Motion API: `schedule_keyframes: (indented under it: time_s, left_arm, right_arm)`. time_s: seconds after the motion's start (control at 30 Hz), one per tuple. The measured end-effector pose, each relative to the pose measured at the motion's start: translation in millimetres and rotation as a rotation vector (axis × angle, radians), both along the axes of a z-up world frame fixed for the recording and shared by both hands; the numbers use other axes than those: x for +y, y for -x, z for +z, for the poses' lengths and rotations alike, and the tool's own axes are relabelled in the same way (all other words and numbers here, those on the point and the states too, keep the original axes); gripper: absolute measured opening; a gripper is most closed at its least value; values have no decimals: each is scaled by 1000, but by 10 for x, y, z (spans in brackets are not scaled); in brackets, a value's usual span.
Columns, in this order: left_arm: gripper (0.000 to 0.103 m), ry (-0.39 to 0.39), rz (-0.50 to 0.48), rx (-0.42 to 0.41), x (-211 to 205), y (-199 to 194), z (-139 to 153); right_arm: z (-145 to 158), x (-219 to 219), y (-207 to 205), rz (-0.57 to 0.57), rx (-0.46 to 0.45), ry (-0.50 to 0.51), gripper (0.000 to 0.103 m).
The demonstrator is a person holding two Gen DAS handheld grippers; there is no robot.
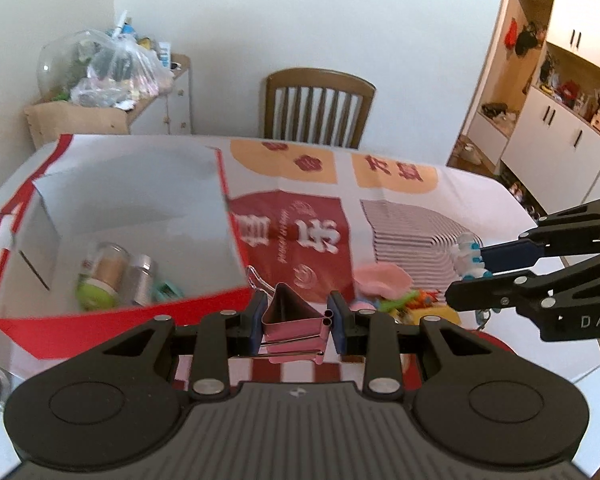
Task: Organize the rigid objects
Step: 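Grasp the white astronaut keychain with the right tool while the left tool lifts the clip, then carry the clip into the red box with the left tool while the right tool carries the keychain there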
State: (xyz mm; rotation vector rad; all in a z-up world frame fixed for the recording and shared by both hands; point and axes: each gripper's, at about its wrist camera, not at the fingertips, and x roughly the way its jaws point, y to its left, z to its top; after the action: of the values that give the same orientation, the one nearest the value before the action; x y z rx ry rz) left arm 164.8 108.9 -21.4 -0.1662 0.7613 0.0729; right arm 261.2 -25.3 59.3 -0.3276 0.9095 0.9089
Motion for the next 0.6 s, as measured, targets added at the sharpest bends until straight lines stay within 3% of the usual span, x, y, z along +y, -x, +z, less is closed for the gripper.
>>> schedule_keyframes:
  time_s: [0.3,0.6]
  left_arm:
    - [32,-51,40,-38,610,-120,226]
    - [32,-71,70,-40,1219,-416,264]
  right_arm:
    - [136,743,-59,52,-50,-21,32]
    - [50,1443,-123,61,-78,-3,32]
